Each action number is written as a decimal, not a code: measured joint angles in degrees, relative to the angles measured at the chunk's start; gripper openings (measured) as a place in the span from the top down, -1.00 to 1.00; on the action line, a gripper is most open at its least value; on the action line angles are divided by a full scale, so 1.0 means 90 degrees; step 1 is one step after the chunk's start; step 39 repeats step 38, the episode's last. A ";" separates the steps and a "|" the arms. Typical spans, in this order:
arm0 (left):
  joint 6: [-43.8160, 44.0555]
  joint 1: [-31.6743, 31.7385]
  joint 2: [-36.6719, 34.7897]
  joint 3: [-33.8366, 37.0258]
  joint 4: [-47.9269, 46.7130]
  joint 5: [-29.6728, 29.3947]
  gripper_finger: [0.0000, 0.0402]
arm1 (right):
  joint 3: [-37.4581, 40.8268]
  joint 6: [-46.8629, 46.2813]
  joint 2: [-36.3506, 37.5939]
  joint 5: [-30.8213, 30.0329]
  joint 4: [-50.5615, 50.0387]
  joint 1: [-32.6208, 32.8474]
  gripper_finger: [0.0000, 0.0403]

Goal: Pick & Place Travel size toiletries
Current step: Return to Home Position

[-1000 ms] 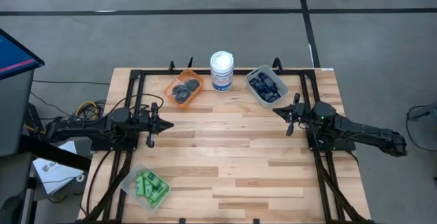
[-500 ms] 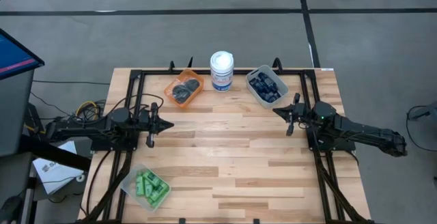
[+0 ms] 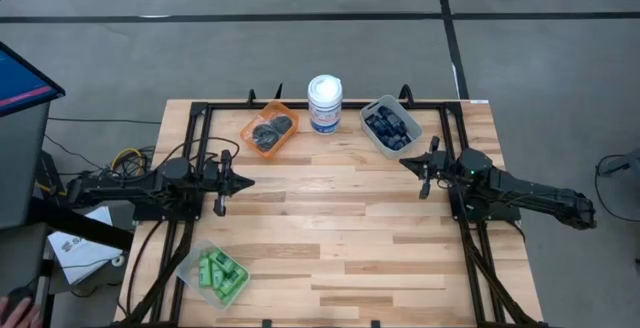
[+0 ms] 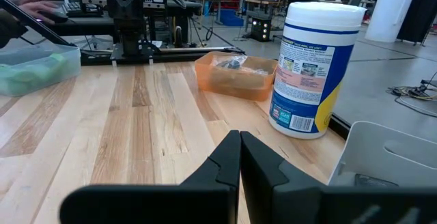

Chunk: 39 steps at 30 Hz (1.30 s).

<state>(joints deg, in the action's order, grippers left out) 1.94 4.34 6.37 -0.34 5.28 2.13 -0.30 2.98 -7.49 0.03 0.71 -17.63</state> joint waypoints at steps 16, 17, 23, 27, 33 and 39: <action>0.0000 0.0000 0.0000 0.0000 0.0051 0.0000 1.00 | 0.0000 0.0000 0.0002 0.0000 0.0000 0.0000 1.00; 0.0002 0.0001 0.0000 0.0000 0.0057 0.0000 0.99 | 0.0000 0.0000 0.0002 0.0001 0.0000 0.0000 1.00; 0.0002 0.0001 0.0000 0.0000 0.0092 0.0002 1.00 | 0.0000 0.0000 0.0000 0.0002 0.0000 0.0000 1.00; 0.0000 0.0000 0.0000 0.0000 0.0123 0.0002 1.00 | 0.0000 0.0000 0.0001 0.0001 0.0000 0.0000 1.00; 0.0002 0.0002 0.0000 0.0000 0.0136 0.0002 1.00 | 0.0000 -0.0001 0.0002 0.0001 0.0000 0.0000 1.00; 0.0002 0.0002 0.0000 -0.0001 0.0136 0.0000 1.00 | 0.0000 0.0000 0.0000 0.0000 0.0000 0.0000 1.00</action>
